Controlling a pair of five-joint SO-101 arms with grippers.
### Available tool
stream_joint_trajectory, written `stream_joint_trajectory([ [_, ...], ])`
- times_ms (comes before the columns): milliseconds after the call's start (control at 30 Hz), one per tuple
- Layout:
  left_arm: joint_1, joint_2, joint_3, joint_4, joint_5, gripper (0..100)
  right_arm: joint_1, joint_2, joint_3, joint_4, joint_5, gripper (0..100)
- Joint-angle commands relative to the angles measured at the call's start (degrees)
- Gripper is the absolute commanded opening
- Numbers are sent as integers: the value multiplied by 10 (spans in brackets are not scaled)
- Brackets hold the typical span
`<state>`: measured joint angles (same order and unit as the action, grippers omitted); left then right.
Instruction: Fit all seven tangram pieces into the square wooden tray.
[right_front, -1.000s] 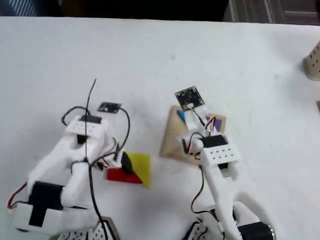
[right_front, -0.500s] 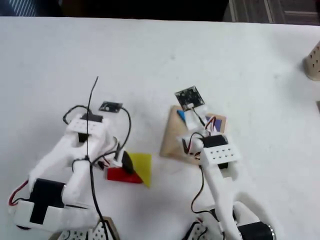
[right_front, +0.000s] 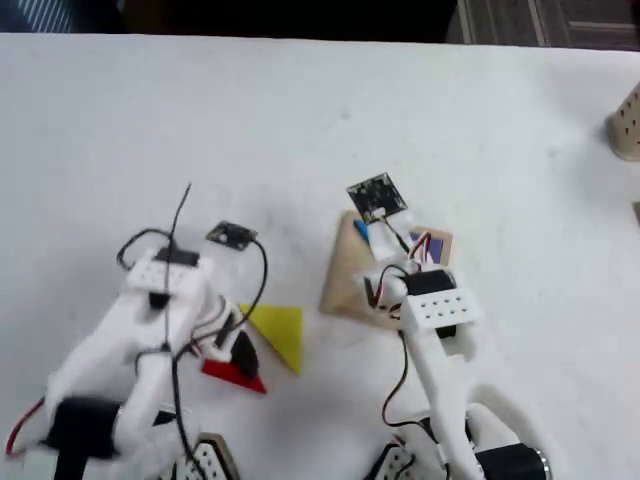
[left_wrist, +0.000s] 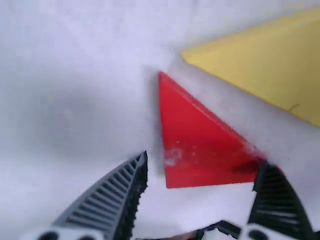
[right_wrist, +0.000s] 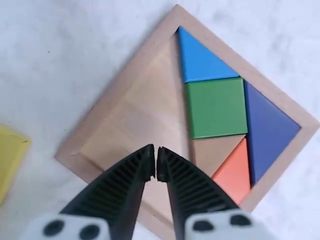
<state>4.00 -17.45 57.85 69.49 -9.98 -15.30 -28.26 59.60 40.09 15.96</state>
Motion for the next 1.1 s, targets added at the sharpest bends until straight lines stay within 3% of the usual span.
stream_joint_trajectory([
  [0,21,-59,17,-1,-7,327,7,-15,-3,-9,5,18],
  [267,20,-61,0,-1,-7,301,7,-15,-3,-9,6,18],
  [467,28,-113,-7,-1,-11,9,7,-15,-3,-9,6,18],
  [667,94,-77,-15,56,-19,22,7,-15,-3,-9,6,19],
  [833,152,-47,-25,62,-115,20,7,-15,-3,-9,6,19],
  [933,188,-44,-38,70,-121,20,7,-15,-3,-10,6,19],
  [1067,217,-41,-93,141,-132,20,7,-15,-3,-11,6,20],
])
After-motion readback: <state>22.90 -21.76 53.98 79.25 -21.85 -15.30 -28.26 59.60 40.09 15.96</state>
